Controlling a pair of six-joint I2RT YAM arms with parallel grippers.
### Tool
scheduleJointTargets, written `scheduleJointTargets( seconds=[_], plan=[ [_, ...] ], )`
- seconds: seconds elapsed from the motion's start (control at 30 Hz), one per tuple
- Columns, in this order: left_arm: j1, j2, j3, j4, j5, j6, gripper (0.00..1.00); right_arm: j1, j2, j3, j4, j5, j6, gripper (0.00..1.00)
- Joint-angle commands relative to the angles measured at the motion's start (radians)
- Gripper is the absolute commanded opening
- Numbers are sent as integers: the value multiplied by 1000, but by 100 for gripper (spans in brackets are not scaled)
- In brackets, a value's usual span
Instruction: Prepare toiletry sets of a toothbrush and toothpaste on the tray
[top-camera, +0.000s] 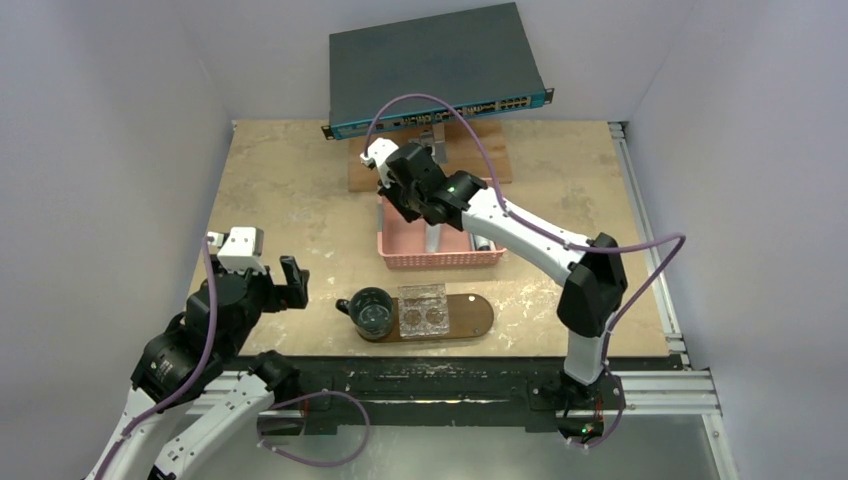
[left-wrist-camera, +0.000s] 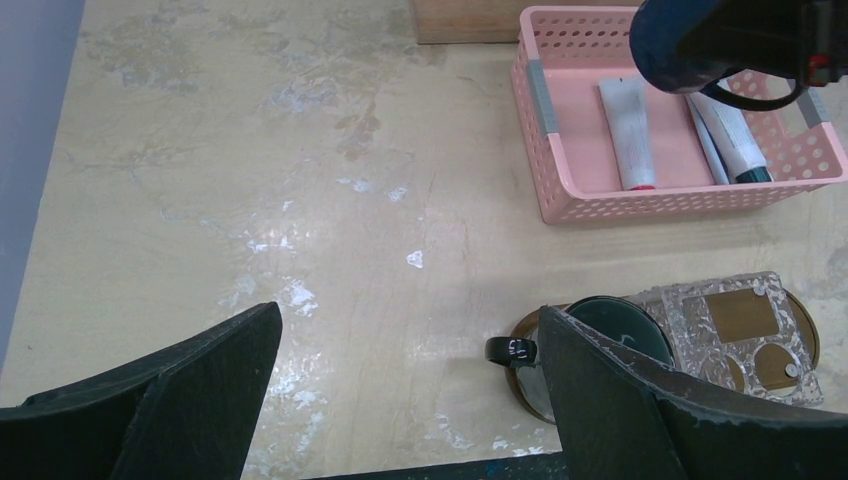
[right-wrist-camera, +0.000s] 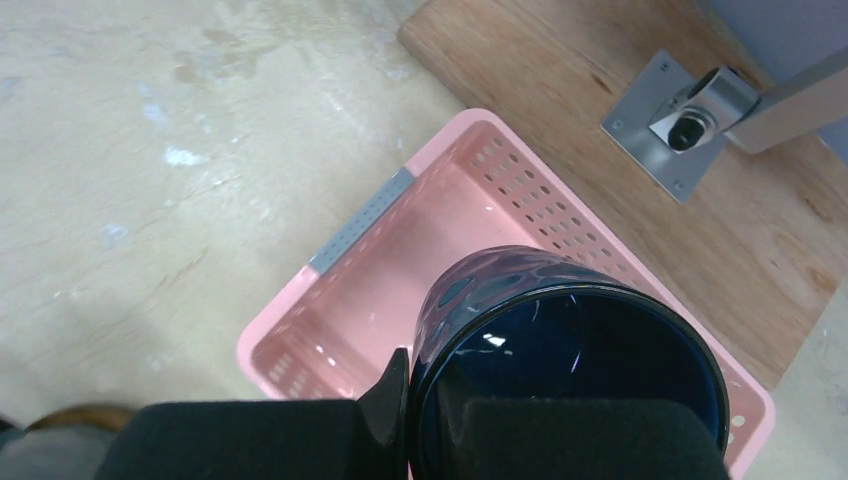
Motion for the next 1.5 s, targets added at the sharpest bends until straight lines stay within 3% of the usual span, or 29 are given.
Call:
scheduleJointTargets(
  seconds=[0.0, 0.37, 0.77, 1.47],
  plan=[
    [6, -13, -6, 19, 12, 9, 100, 4, -117, -52, -58, -99, -73, 0],
    [6, -30, -8, 24, 31, 11, 100, 18, -476, -410, -43, -126, -160, 0],
    [6, -49, -9, 28, 41, 11, 100, 37, -697, -619, -115, -174, -125, 0],
    [6, -46, -10, 26, 40, 10, 100, 183, -695, -766, -99, -108, 206, 0]
  ],
)
